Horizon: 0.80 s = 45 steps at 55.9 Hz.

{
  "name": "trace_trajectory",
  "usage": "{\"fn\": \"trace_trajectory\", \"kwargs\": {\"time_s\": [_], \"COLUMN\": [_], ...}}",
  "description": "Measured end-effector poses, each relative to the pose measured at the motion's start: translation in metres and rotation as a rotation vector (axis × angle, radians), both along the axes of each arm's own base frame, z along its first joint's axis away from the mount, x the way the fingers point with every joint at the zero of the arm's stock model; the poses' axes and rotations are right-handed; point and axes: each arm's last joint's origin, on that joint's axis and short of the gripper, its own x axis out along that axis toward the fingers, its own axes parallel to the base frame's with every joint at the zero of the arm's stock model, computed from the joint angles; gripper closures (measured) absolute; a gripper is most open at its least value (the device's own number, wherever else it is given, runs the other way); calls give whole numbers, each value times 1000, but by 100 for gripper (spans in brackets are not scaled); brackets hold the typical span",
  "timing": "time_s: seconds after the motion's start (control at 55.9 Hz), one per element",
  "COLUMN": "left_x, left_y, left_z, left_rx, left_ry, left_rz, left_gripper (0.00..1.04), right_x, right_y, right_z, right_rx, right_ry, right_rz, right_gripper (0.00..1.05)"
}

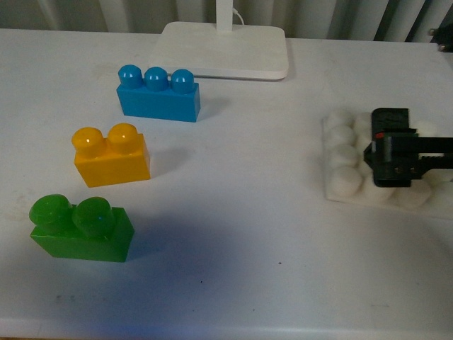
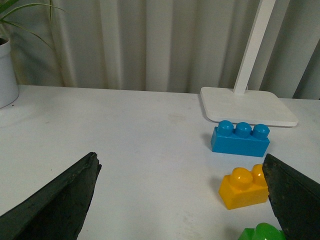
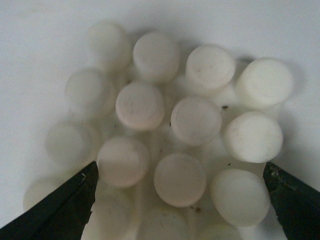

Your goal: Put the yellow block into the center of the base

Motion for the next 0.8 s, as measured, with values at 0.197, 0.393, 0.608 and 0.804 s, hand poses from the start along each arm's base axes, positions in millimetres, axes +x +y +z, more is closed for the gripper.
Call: {"fn": "trace_trajectory", "kwargs": {"time_s": [0.197, 0.393, 0.608, 0.804], "left_x": [0, 0, 0, 0], "left_y": [0, 0, 0, 0], "left_z": [0, 0, 0, 0], "left_rx": [0, 0, 0, 0], "left_ry": [0, 0, 0, 0], "left_rz": [0, 0, 0, 0], "left_gripper": [6, 6, 6, 6], "right_x": [-9, -9, -10, -10], "right_y": [37, 51, 54, 55], "right_z": [-5, -5, -6, -5], "right_rx": [56, 51, 49, 50], "right_ry": [30, 18, 20, 19], "right_rz": [24, 46, 113, 145], "right_gripper": [9, 9, 9, 9]}}
